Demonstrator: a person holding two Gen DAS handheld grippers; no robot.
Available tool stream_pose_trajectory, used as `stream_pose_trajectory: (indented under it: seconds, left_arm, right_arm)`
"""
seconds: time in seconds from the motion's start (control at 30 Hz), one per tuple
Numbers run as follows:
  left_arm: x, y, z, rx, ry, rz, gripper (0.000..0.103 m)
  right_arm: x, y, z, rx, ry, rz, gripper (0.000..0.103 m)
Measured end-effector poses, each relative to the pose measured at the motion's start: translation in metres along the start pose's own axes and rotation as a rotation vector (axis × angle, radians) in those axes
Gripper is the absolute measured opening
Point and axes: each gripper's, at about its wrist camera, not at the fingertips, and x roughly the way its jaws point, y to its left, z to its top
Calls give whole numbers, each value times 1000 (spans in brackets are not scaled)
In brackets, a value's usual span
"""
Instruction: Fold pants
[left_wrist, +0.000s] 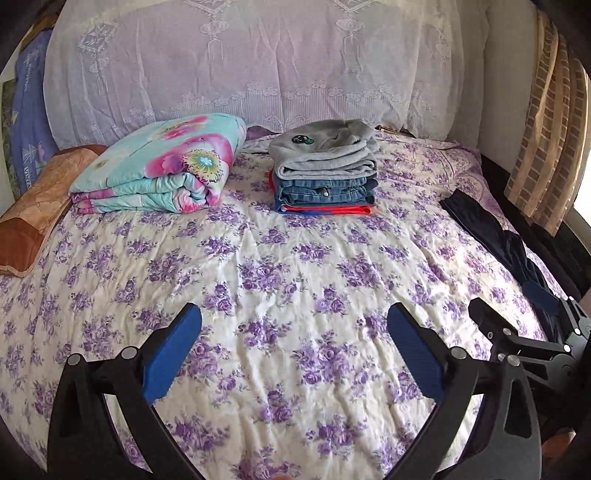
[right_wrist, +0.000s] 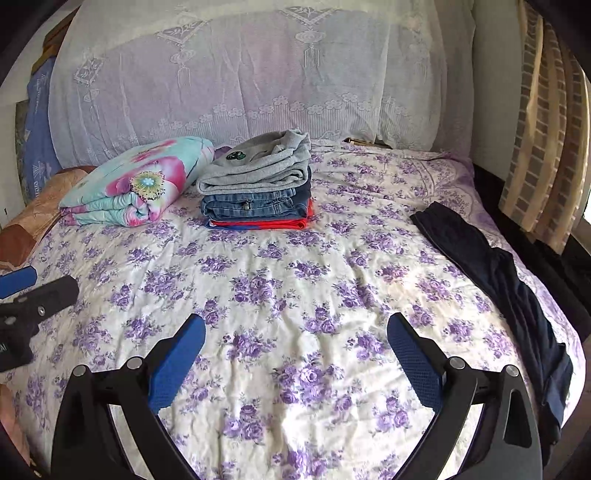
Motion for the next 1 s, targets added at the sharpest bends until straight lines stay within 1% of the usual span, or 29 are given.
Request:
stream_pose_trajectory:
  seconds: [0.07,0.13,0.17,0.3,0.43,0.57,0.7,1.0]
  left_arm:
    - [-12,-11,-4,31,-19,15,98]
    - [-22,-17,-7,43,-38,7,98]
    - [-27,-19,-8,46,-46,3,98]
    - [-36,-25,-9,59,-59,-4,98]
    - [-38,-25,-9,52,-57,-6,98]
    - [-39,-23,-8,43,-55,-5,98]
    - [-39,-23,-8,43,-55,-4,98]
    - [-40,-22,-8,46,-59,-9,98]
  right_arm:
    - [-9,-3,1,34,1,32,99]
    - [-15,-7,2,68,2,67,99]
    - [-17,-8,2,73,-1,65,99]
    - [-26,-4,1,36,-36,-16,99]
    - [-29,-2,-1,38,-27,24,99]
    - [-29,2,-2,16,-27,5,99]
    - [-30,3,-3,20,-25,18,99]
    - [-30,3,-2,17,-25,14,99]
